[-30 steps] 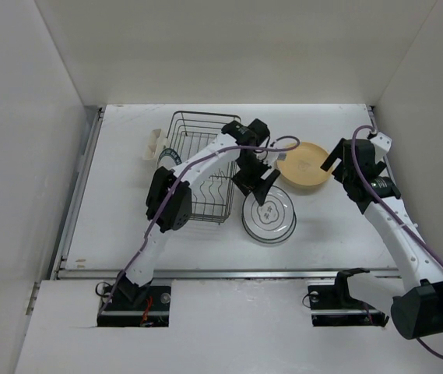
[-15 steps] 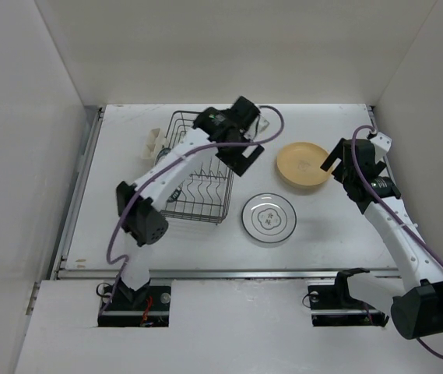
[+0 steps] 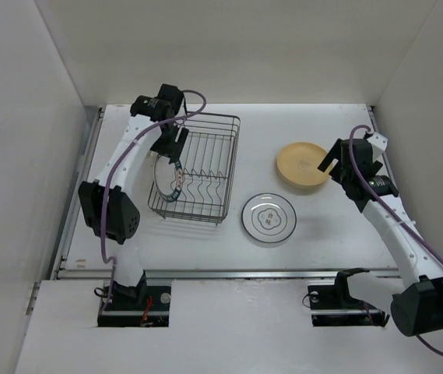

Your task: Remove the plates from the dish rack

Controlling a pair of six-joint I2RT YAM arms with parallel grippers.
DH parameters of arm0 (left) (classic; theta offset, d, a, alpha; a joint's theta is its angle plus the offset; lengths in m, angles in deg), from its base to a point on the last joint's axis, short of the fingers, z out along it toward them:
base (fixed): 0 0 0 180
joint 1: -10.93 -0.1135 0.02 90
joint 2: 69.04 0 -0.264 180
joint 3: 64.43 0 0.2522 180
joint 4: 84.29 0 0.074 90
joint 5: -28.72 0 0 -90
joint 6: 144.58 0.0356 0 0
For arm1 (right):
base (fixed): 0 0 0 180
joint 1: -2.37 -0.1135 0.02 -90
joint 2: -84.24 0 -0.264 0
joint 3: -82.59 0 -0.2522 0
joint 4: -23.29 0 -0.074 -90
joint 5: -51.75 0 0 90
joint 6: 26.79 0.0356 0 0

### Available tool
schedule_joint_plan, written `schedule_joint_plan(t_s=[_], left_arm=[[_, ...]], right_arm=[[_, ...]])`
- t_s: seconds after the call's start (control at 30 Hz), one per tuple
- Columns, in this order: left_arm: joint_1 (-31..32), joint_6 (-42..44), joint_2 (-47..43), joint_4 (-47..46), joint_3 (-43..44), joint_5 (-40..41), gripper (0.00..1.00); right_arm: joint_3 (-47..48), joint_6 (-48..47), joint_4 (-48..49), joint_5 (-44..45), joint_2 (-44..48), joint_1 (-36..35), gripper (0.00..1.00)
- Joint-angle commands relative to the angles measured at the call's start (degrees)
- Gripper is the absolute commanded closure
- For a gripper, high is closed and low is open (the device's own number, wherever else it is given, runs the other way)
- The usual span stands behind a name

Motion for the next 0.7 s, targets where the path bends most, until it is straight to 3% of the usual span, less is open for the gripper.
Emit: schedule_joint_plan(t_s=[0.0, 0.23, 0.27, 0.33, 0.47, 0.67], left_arm=[[-2.4, -1.2, 2.1, 2.7, -1.0, -3.2, 0.29], [-5.4, -1.2, 5.2, 2.7, -1.5, -6.4, 0.69], [-5.4, -1.2, 5.8, 2.7, -1.5, -7.3, 0.83], [-5.9, -2.3, 5.9, 3.2, -1.5, -7.8, 1.0], [-5.9, -3.4, 4.3, 3.8, 2.1, -8.5, 1.0], [-5.4, -4.6, 1.6, 3.1, 10.2, -2.8, 1.0]], right_arm=[[0.5, 0.4, 2.0, -0.1, 0.3, -0.5, 0.05], [-0.6, 0.4, 1.5, 0.5, 1.4, -0.5, 0.05], [-0.6, 0.4, 1.5, 1.1, 1.4, -0.5, 0.05], [-0.6, 0.4, 1.5, 1.1, 1.4, -0.5, 0.05], [-0.6, 0.4, 1.5, 1.1, 1.4, -0.5, 0.05], [0.0, 0.4, 1.5, 0.5, 0.3, -0.5, 0.05]])
